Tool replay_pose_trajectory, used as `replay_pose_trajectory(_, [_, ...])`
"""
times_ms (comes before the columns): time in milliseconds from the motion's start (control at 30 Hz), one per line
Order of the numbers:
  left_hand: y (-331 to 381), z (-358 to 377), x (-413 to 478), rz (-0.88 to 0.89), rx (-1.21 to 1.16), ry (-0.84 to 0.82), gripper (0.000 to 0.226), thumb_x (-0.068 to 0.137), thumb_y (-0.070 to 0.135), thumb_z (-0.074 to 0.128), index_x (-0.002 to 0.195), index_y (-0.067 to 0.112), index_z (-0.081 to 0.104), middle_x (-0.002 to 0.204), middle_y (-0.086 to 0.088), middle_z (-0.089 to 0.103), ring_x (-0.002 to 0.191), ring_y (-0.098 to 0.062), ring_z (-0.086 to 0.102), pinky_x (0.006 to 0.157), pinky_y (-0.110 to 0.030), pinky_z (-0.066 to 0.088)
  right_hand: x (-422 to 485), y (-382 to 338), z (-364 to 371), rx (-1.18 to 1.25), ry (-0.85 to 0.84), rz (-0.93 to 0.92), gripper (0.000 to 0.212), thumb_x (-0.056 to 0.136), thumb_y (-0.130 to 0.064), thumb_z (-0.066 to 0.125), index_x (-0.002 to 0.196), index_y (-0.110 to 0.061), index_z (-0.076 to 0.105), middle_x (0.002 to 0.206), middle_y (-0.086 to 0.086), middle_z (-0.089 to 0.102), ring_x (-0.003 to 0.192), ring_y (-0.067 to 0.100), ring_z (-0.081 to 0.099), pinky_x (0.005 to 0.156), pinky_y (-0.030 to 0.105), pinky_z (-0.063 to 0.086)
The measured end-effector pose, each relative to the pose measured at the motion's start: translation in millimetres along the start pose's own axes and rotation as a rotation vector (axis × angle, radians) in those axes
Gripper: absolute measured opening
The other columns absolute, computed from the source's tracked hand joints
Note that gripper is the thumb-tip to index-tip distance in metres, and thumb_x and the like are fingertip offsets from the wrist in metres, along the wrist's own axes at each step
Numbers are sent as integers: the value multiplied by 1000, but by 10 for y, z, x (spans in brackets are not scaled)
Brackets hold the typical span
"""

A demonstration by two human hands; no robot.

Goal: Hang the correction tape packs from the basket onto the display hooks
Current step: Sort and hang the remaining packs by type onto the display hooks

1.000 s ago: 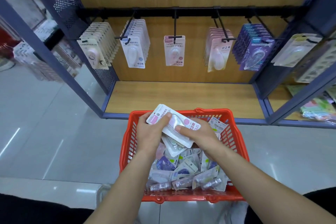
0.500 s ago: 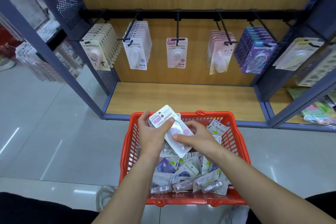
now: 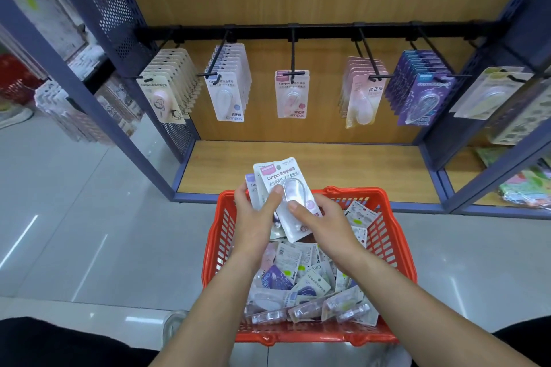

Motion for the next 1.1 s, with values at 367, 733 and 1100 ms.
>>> replay_pose_trajectory(367, [455,-75,77,40,146,-65,66,87,32,80,139,29,39,114,14,67,95,2,70,76,-17,55,39,-260,-34,110,85,32,29,91,-33,76,114,-18,68,103,-2,79,93,15,76,84,35,57])
replay_pose_trajectory(733, [983,114,-16,87,233,-229,77,77,28,90,136,35,41,114,8,74,97,-17,76,88,-52,61,21,-801,-479,57,87,-10,28,91,-19,77,116,-14,66,109,6,78,100,26,75,90,47,61])
replay_pose_trajectory(1100, [1137,537,166,183,298,-290,74,79,19,87,135,35,41,111,9,73,90,-9,75,68,-32,63,158,-990,-1122,-74,129,-38,21,91,-20,68,111,-24,71,109,1,77,101,27,74,97,58,53])
Point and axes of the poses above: each hand's wrist, its own x-axis towards the middle knuckle, its own z-axis out of the palm, y = z × x, the point moved 7 cm from there along x, towards the middle knuckle
